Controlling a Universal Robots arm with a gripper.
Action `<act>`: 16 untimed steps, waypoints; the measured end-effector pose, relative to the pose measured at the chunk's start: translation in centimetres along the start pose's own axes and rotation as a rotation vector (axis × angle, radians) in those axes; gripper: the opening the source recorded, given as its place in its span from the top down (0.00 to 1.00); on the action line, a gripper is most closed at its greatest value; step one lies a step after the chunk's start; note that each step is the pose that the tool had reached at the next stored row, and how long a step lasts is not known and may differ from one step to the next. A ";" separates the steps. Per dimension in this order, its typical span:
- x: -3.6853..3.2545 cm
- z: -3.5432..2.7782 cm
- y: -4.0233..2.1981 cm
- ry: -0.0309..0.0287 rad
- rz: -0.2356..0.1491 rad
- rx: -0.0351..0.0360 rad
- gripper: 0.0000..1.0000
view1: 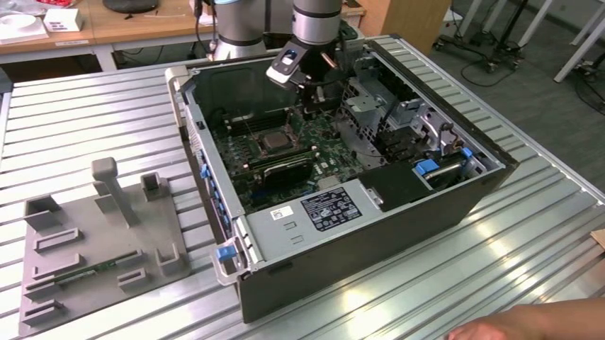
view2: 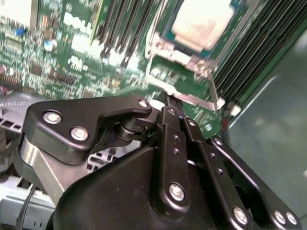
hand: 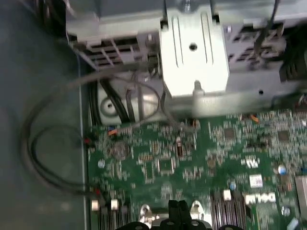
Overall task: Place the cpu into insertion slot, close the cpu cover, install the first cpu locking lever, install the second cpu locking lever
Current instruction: 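Close the cpu cover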
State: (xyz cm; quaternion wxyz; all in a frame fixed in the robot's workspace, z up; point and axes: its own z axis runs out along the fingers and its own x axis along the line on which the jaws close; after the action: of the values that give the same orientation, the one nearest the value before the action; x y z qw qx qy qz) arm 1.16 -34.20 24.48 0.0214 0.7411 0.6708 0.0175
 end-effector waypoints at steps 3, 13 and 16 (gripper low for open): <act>-0.10 -0.06 -0.91 0.0050 0.000 0.0006 0.90; -0.25 -0.12 -2.19 0.0149 0.001 0.0015 0.90; -0.25 -0.12 -2.25 0.0149 0.001 0.0015 0.90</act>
State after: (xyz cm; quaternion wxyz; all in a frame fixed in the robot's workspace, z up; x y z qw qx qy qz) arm -1.10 -34.23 24.47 0.0159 0.7414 0.6705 0.0225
